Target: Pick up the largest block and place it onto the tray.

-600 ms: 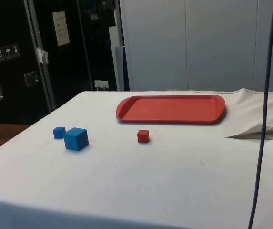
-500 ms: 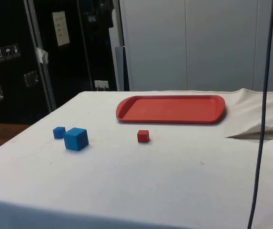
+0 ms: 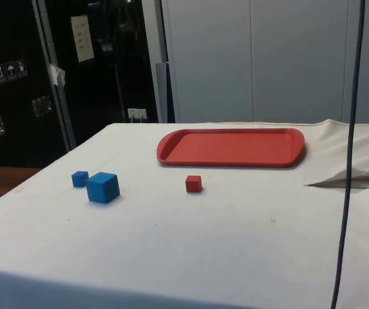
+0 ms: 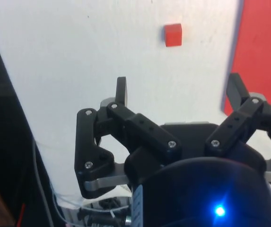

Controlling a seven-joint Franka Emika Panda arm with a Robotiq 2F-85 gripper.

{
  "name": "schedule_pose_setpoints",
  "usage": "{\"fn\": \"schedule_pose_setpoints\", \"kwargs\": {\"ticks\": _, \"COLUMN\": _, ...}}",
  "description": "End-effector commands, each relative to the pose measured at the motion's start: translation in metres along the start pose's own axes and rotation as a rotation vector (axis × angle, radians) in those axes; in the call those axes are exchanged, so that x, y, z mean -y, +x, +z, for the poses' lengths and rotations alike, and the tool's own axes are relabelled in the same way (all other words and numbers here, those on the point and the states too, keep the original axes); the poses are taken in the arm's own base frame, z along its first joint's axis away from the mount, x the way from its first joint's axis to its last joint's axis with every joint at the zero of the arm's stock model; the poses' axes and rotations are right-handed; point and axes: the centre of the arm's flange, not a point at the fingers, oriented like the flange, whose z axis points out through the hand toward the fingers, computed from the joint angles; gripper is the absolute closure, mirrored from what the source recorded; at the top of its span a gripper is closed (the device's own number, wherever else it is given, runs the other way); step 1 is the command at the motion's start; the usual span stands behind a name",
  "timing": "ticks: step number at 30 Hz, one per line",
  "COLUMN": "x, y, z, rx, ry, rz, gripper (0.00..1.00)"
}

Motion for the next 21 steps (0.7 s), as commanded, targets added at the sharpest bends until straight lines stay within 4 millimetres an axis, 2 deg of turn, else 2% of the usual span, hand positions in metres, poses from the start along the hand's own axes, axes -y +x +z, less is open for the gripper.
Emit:
{"fn": "schedule_pose_setpoints", "kwargs": {"ticks": 1, "x": 0.006, "y": 0.004, "z": 0.004, "rx": 0.0, "ry": -0.003, "rz": 0.006, "gripper": 0.0}}
{"fn": "schedule_pose_setpoints", "kwargs": {"ticks": 9, "x": 0.028, "y": 0.026, "z": 0.026, "rx": -0.002, "ry": -0.022, "rz": 0.013, "gripper": 0.0}}
{"fn": "schedule_pose_setpoints", "kwargs": {"ticks": 10, "x": 0.025, "y": 0.025, "z": 0.023, "rx": -0.001, "ry": -0.025, "rz": 0.009, "gripper": 0.0}}
{"fn": "schedule_pose_setpoints", "kwargs": {"ticks": 17, "x": 0.047, "y": 0.047, "z": 0.049, "rx": -0.005, "ry": -0.038, "rz": 0.014, "gripper": 0.0}}
{"fn": "schedule_pose_setpoints", "kwargs": {"ticks": 21, "x": 0.051, "y": 0.054, "z": 0.056, "rx": -0.011, "ry": -0.042, "rz": 0.012, "gripper": 0.0}}
